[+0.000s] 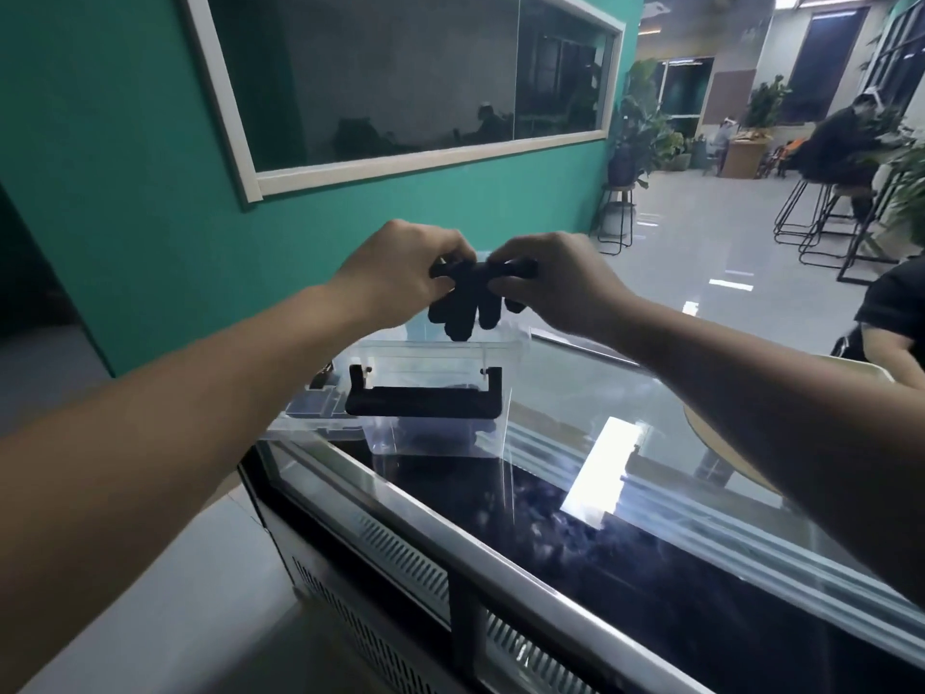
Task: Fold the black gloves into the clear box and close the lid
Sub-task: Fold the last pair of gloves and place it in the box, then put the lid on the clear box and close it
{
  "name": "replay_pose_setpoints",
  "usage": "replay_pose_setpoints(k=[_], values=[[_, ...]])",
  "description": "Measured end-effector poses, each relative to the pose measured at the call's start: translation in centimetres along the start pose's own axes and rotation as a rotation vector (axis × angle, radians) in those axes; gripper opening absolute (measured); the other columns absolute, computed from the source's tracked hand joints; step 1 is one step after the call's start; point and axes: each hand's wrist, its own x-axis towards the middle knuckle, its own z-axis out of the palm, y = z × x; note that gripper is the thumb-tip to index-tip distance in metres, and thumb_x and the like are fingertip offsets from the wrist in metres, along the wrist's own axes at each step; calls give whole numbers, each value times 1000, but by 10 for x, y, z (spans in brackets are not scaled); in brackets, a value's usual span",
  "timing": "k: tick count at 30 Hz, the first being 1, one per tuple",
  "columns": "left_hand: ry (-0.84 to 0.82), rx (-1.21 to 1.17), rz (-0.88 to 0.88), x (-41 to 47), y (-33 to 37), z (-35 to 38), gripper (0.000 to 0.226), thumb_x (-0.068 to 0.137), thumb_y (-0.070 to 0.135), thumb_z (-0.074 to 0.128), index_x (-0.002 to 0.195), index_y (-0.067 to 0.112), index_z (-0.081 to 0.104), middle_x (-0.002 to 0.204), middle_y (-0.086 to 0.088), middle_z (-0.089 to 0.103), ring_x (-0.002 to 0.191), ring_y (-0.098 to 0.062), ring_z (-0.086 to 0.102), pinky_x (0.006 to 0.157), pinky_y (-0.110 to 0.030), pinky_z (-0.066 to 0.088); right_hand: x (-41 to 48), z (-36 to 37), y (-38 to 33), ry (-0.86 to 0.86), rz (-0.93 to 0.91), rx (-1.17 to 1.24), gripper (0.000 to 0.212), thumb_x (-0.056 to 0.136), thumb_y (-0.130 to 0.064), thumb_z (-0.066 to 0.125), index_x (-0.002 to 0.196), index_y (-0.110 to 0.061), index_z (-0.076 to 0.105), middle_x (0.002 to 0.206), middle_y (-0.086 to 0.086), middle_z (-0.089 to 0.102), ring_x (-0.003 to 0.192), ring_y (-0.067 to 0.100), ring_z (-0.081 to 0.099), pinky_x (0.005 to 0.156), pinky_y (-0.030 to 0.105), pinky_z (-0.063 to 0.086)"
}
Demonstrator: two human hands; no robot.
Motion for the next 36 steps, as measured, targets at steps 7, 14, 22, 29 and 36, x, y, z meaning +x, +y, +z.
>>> replay_pose_setpoints(k=[7, 14, 22, 29, 36], values=[[-124, 29, -157, 13, -42, 16, 32, 92, 10, 75, 120, 26, 79, 105, 0, 77, 84, -21, 70, 77, -33, 59, 48, 45, 5, -179, 116, -127, 21, 92, -21, 76, 112, -20, 81, 86, 2, 81, 69, 17, 70, 64, 26, 56], [-293, -50, -286, 15, -53, 32, 43, 90, 13, 85, 131, 21, 73, 120, 2, 76, 108, -19, 71, 92, -31, 56, 64, 61, 6, -368, 193, -302, 35, 89, -39, 80, 123, -32, 76, 123, 0, 77, 118, 28, 67, 109, 42, 50], [-208, -84, -364, -11, -72, 9, 25, 95, 29, 77, 120, 25, 78, 113, 6, 78, 108, -15, 73, 103, -38, 58, 57, 51, -1, -286, 141, -223, 22, 96, -24, 71, 117, -25, 78, 121, 1, 78, 114, 29, 70, 107, 43, 52], [69, -55, -341, -62, -88, -11, 26, 100, 28, 73, 125, 19, 76, 124, 0, 74, 113, -17, 66, 94, -28, 45, 44, 56, -33, -245, 51, -126, 17, 95, -23, 72, 109, -24, 81, 111, 1, 81, 104, 24, 74, 96, 34, 57], [107, -155, -628, -118, -119, -6, 17, 100, 24, 73, 115, 19, 79, 109, 3, 78, 101, -16, 71, 90, -25, 47, 28, 84, -67, -154, -48, -51, 15, 95, -21, 67, 97, -20, 82, 99, 1, 82, 93, 24, 76, 85, 37, 61]])
